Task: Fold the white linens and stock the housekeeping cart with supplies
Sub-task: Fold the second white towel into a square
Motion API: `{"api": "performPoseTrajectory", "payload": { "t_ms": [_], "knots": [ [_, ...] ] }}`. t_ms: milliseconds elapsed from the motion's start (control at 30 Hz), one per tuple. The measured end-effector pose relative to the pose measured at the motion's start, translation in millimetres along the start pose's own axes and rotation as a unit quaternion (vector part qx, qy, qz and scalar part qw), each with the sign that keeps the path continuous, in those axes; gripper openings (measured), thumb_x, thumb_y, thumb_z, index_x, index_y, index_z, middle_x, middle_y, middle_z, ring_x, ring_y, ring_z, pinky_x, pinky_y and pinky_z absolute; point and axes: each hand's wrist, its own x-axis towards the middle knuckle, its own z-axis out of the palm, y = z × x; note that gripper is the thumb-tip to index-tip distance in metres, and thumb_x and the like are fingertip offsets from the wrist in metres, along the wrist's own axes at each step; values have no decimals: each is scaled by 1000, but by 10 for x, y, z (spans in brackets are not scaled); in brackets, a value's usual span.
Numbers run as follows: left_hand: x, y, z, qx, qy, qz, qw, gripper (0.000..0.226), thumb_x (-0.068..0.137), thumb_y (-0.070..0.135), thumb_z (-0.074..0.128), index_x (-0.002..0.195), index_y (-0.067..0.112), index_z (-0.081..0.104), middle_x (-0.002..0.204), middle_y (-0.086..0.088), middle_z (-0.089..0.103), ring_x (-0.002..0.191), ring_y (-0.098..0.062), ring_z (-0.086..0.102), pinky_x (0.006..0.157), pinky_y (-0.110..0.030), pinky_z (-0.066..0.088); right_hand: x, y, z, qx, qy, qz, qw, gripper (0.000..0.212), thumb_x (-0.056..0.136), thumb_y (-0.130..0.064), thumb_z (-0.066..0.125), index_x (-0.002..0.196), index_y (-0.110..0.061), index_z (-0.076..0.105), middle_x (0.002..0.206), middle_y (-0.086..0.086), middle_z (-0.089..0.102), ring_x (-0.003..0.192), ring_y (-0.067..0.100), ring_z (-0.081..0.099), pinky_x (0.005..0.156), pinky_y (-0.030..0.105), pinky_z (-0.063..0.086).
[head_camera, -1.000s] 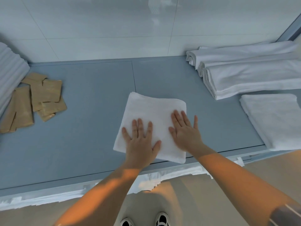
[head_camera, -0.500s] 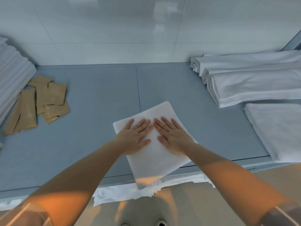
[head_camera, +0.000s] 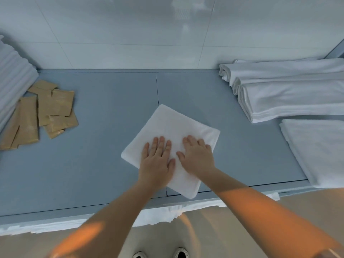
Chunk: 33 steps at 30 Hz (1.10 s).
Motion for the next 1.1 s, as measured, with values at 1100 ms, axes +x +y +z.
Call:
{"api": "performPoseTrajectory", "payload": {
  "t_ms": [1100],
  "knots": [
    [-522, -483, -387, -301, -10, 17, 953, 51, 91, 20, 63, 138, 8, 48, 152, -13, 31, 145, -20, 22, 114, -25, 19, -327, -90, -51, 44, -105, -226, 967, 60, 99, -44, 40, 152, -23, 19, 161, -2, 13, 148, 26, -1, 119, 44, 1]
  ]
}}
